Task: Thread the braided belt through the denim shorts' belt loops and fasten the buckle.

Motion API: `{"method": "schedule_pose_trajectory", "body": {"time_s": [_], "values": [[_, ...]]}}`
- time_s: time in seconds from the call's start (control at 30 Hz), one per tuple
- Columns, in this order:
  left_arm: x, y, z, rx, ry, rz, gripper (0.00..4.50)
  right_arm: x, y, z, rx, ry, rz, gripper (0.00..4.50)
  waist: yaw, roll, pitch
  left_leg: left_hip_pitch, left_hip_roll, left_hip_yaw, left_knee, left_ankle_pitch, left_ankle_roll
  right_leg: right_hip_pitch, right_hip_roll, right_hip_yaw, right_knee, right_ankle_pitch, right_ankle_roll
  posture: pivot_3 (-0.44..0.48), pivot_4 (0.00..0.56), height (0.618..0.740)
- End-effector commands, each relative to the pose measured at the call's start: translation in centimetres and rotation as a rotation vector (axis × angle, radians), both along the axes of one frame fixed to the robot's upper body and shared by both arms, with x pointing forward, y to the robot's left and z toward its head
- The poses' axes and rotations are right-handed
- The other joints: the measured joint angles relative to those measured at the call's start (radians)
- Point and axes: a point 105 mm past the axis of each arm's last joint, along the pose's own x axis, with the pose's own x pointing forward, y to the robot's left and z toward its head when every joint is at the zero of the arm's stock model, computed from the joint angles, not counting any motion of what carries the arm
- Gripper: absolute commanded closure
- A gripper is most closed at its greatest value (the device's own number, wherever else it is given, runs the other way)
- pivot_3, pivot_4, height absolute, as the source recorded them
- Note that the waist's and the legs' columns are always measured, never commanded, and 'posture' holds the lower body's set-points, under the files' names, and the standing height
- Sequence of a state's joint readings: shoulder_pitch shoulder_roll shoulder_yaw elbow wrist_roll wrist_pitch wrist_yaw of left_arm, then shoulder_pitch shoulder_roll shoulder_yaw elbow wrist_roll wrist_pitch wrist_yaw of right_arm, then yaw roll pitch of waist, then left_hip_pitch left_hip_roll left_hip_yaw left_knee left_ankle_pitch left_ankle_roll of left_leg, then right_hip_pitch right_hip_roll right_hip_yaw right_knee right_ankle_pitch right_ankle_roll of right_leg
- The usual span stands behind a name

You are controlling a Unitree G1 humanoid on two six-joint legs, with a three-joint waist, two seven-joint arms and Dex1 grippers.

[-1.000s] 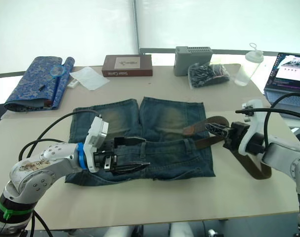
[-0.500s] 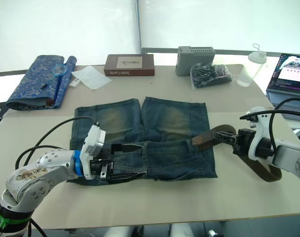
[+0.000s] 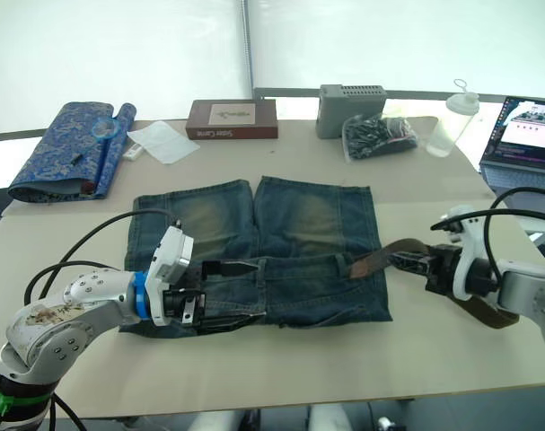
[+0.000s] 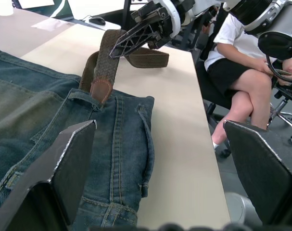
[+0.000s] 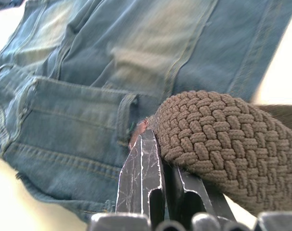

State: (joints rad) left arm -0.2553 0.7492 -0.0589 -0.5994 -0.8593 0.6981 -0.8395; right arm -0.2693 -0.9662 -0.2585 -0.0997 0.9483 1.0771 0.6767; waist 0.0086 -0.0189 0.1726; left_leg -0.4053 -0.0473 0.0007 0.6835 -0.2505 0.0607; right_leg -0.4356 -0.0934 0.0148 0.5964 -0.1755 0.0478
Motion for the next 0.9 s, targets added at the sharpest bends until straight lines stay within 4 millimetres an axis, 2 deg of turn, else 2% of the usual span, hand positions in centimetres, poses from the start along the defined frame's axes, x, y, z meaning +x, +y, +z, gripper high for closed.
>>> {"method": "schedule_pose_trajectory", "body": {"time_s": [0.03,0.13,0.33,0.6,0.7,0.9], "values": [[-0.3,0.6,0.3,0.017,-0.043,0.004,0.03,0.5,0.5,0.5,0.004,-0.026,0.018,4.5,-0.001,0.0,0.0,0.0,0.0,0.0,0.0,0.0,0.0,0.0,0.0,0.0,0.0,0.0,0.0,0.0,0.15,0.74],[-0.4,0.9,-0.2,0.02,-0.036,0.016,0.03,1.0,0.9,0.3,0.004,-0.026,0.021,4.5,0.001,0.0,0.0,0.0,0.0,0.0,0.0,0.0,0.0,0.0,0.0,0.0,0.0,0.0,0.0,0.0,0.15,0.74],[-0.8,1.3,-0.9,0.024,-0.034,0.035,0.03,2.7,0.3,0.1,-0.024,-0.053,-0.043,4.5,-0.002,0.0,0.0,0.0,0.001,0.001,0.0,0.0,0.0,0.0,0.0,0.0,0.0,0.001,-0.001,0.0,0.15,0.74],[-0.9,1.7,-1.4,0.03,-0.031,0.054,0.03,3.2,0.1,0.4,-0.018,-0.062,-0.054,4.5,0.001,0.0,0.0,0.0,0.001,0.001,0.0,0.0,0.0,0.0,0.0,0.0,0.0,0.001,-0.001,0.0,0.15,0.74],[-1.0,1.7,-1.6,0.032,-0.029,0.055,0.03,2.9,0.7,-0.1,-0.014,-0.039,-0.023,4.5,0.003,0.0,0.0,0.0,0.001,0.001,0.0,0.0,0.0,0.0,0.0,0.0,0.0,0.001,-0.001,0.0,0.15,0.74],[-0.2,2.2,-2.7,0.06,-0.018,0.115,0.03,3.1,3.3,-2.3,0.029,0.029,-0.017,4.5,-0.003,0.0,0.0,0.001,0.002,0.001,0.0,0.0,0.0,0.0,0.001,0.001,0.0,0.002,-0.002,0.0,0.15,0.74]]}}
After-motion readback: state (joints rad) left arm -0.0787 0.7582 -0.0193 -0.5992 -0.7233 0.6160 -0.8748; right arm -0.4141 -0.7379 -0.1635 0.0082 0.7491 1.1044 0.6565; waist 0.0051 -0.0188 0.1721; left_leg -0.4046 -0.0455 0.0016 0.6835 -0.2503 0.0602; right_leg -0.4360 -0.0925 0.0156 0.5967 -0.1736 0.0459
